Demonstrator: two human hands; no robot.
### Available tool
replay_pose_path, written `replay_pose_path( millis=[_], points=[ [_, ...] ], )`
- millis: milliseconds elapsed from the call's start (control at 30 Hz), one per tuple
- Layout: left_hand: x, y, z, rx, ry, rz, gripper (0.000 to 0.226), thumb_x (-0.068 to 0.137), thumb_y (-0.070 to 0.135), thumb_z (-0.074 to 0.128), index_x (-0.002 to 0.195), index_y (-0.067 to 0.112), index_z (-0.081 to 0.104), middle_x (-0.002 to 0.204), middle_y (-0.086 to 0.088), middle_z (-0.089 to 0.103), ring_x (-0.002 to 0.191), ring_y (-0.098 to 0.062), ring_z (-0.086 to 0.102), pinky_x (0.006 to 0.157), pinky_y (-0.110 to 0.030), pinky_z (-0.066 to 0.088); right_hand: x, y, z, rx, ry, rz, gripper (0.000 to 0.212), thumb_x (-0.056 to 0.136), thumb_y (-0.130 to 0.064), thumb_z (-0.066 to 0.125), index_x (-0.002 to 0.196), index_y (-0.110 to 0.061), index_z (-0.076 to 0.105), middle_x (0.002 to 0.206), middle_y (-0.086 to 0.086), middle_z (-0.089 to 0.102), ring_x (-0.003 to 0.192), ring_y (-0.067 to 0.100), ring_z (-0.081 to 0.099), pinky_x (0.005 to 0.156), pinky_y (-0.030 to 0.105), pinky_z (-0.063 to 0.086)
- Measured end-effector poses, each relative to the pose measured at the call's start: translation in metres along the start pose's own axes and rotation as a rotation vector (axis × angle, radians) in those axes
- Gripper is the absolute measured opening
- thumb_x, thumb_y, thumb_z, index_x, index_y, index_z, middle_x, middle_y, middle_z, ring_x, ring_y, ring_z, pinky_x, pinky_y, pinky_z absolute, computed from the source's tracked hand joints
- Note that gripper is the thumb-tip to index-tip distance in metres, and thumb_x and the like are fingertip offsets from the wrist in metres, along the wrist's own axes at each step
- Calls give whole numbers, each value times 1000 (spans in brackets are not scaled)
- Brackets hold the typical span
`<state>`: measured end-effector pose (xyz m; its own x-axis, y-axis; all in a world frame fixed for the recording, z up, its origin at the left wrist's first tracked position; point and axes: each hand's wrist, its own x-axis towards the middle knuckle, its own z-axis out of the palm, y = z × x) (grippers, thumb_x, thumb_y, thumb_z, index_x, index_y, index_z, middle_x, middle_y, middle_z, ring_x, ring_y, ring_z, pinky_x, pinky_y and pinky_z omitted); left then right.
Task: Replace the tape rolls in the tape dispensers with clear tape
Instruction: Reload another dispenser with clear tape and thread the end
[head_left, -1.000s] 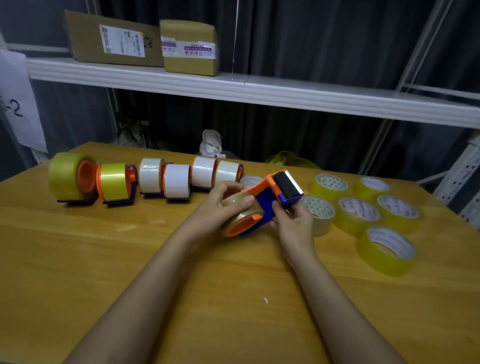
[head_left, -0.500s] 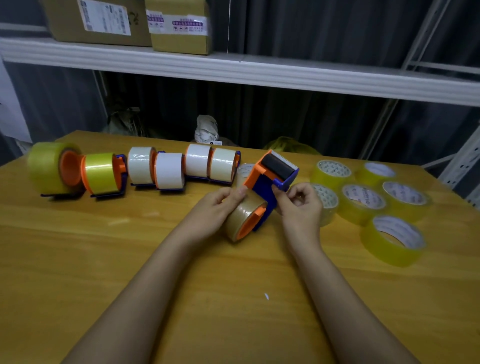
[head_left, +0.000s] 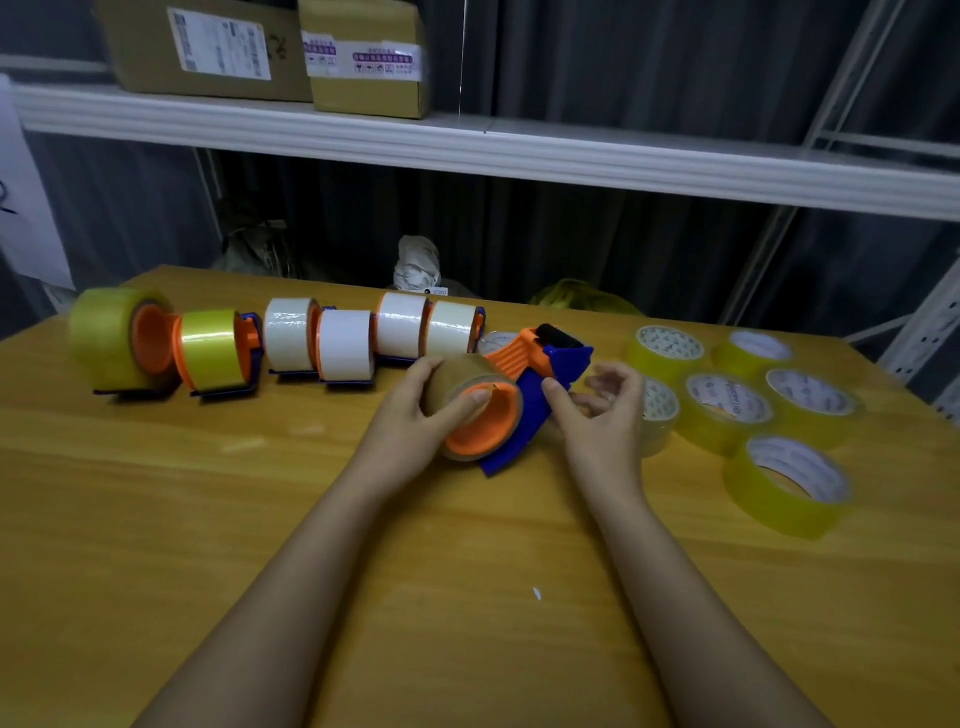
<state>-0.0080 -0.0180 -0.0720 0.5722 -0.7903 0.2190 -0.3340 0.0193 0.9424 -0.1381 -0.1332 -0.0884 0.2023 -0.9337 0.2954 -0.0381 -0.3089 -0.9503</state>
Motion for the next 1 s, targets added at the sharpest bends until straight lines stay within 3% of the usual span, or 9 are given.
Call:
replay_pose_path(
  millis=[67,167,233,333,467,633,733,833,1000],
  points=[
    [2,-3,-2,33,44,17,51,84,46,63,131,34,46,124,12,52,111,-6,51,92,-28,48,-2,-2,-4,-179,93,-194,48,83,-28,74,119,-27,43,118,-2,42,100,9,48,74,16,44],
    [1,-4,-4,76,56,55,51,90,43,57,136,31,41,131,8,45,117,-9,45,96,-29,44,-4,-3,-7,-430,116,-554,40,87,-33,62,123,-17,56,120,4,49,111,15,38,90,21,29],
    [0,-3,-2,99,37,118,43,93,37,56,133,27,44,127,6,48,114,-8,48,92,-22,44,-6,-2,-4,-528,-15,-709,38,90,-36,52,121,-17,62,121,1,56,113,16,38,93,24,27],
    [0,-4,-1,140,9,209,36,90,40,58,123,27,51,120,4,55,110,-4,52,89,-17,45,-11,-2,1,-576,-216,-779,39,92,-36,46,121,-17,65,117,-5,64,112,12,42,90,23,22],
    [1,-6,-2,192,-12,240,32,90,31,63,120,31,51,120,5,55,109,-4,52,94,-27,46,-12,2,3,-687,-352,-763,48,89,-49,47,125,-21,63,114,-9,67,106,8,48,82,23,18],
    [0,-6,4,185,-58,220,46,85,35,67,127,25,52,123,8,56,113,-3,52,97,-31,47,-13,4,4,-642,-301,-651,44,85,-39,47,116,-14,67,94,-2,66,83,18,61,77,21,29],
    [-1,-6,7,148,-68,196,58,82,41,69,133,29,43,127,12,52,115,-1,50,97,-29,47,-13,4,3,-609,-250,-612,35,87,-28,60,115,-10,69,92,2,67,81,19,62,73,25,42],
    [-2,-6,7,162,-86,158,67,78,48,69,135,34,35,130,17,42,115,8,43,90,-15,42,-12,2,1,-587,-169,-581,28,87,-16,67,113,-9,70,90,3,66,79,13,59,69,16,39],
    [-2,-3,8,131,-88,79,53,81,46,65,125,35,37,116,24,46,103,9,47,70,-8,45,-8,0,-4,-489,-84,-425,23,90,-16,64,112,-11,71,91,3,66,83,14,59,69,15,39]
  ],
)
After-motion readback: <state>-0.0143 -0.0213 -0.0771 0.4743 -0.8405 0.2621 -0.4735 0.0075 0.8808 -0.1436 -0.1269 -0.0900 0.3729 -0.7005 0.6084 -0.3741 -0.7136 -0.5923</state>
